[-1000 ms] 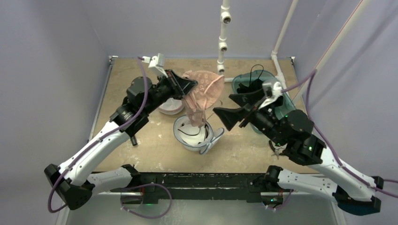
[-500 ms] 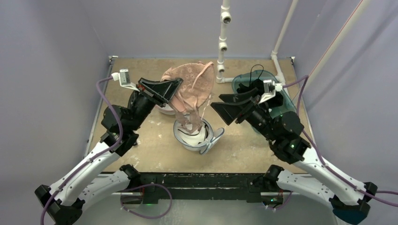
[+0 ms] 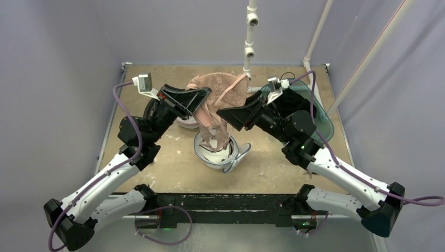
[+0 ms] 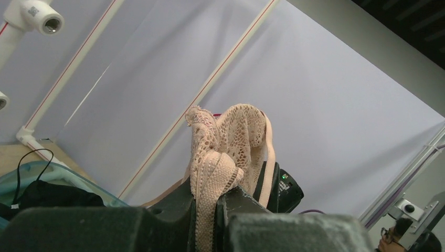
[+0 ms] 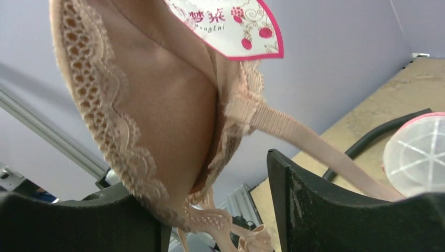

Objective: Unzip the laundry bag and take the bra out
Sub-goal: Pick up the bra from the laundry bag.

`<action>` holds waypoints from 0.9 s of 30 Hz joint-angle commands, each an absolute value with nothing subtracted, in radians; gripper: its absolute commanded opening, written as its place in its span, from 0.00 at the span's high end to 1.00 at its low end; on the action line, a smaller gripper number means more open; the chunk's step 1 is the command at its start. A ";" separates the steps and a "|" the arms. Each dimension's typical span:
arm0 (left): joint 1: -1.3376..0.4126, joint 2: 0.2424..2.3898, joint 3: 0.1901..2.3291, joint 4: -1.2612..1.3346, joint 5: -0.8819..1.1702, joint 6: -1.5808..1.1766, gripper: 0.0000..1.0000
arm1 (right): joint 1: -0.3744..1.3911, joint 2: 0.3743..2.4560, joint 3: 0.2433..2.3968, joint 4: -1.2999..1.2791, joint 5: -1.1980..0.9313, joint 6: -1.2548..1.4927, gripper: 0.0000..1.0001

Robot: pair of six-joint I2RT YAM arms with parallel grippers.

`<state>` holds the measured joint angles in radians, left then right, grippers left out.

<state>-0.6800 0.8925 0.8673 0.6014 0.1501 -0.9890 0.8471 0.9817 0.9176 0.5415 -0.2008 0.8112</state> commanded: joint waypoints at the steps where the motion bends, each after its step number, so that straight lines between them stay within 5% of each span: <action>1: -0.676 0.903 0.873 0.686 0.184 -1.019 1.00 | 0.842 1.012 0.983 0.647 -0.250 0.843 0.39; 8: -0.675 0.918 0.860 0.660 0.178 -1.016 0.99 | 0.842 1.042 1.007 0.656 -0.265 0.840 0.73; 11: -0.676 0.906 0.865 0.585 0.148 -0.983 0.69 | 0.842 1.008 1.012 0.584 -0.222 0.774 0.98; 13: -0.676 0.881 0.881 0.470 0.095 -0.928 0.44 | 0.841 0.985 1.040 0.452 -0.176 0.690 1.00; 17: -0.675 0.809 0.914 0.219 -0.071 -0.837 0.18 | 0.831 0.934 1.107 0.189 -0.012 0.536 1.00; 27: -0.676 0.591 0.907 -0.103 -0.337 -0.710 0.12 | 0.779 0.959 1.232 -0.300 0.582 0.376 1.00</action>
